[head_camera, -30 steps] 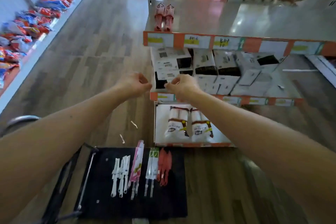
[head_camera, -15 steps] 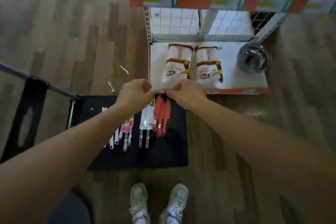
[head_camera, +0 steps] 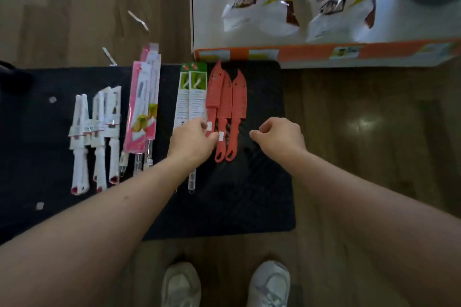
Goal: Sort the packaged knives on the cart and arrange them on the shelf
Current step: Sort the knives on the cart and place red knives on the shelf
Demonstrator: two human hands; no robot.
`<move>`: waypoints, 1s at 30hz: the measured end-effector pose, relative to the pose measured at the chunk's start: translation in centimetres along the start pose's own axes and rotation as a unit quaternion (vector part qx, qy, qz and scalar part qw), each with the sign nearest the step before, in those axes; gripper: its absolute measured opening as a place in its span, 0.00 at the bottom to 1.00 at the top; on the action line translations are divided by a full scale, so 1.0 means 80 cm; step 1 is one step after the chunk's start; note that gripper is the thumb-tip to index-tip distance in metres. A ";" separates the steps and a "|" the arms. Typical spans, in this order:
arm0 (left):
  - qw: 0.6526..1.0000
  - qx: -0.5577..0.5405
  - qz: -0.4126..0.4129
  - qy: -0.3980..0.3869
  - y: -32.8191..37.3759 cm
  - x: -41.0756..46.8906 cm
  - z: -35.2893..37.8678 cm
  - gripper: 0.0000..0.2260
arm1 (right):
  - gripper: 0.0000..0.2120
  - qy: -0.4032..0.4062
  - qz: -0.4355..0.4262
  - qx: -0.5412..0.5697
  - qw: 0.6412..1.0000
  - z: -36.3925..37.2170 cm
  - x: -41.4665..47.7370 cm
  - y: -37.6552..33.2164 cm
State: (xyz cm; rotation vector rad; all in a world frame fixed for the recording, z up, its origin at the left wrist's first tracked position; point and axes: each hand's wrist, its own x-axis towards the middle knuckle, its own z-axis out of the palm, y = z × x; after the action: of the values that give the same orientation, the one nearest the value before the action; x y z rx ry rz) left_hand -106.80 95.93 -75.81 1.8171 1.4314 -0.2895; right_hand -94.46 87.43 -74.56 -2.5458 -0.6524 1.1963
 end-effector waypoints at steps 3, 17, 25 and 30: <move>1.000 0.001 -0.019 0.011 -0.021 0.035 0.034 0.06 | 0.15 0.011 0.002 0.006 1.000 0.036 0.031 0.020; 0.998 -0.020 -0.026 0.053 -0.031 0.095 0.072 0.10 | 0.11 0.004 0.026 0.107 0.994 0.099 0.094 0.013; 0.959 -0.241 -0.145 -0.025 -0.025 0.062 0.044 0.07 | 0.05 0.014 0.084 0.211 0.974 0.052 0.058 0.006; 0.964 -0.243 -0.088 -0.067 0.012 0.015 -0.027 0.02 | 0.07 0.017 0.044 0.203 0.978 -0.007 0.004 -0.019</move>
State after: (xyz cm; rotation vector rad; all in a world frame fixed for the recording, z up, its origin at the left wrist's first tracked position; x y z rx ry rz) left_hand -106.17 98.22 -74.70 1.2555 1.4212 -0.1293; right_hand -94.25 88.89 -73.80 -2.2616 -0.2547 1.1713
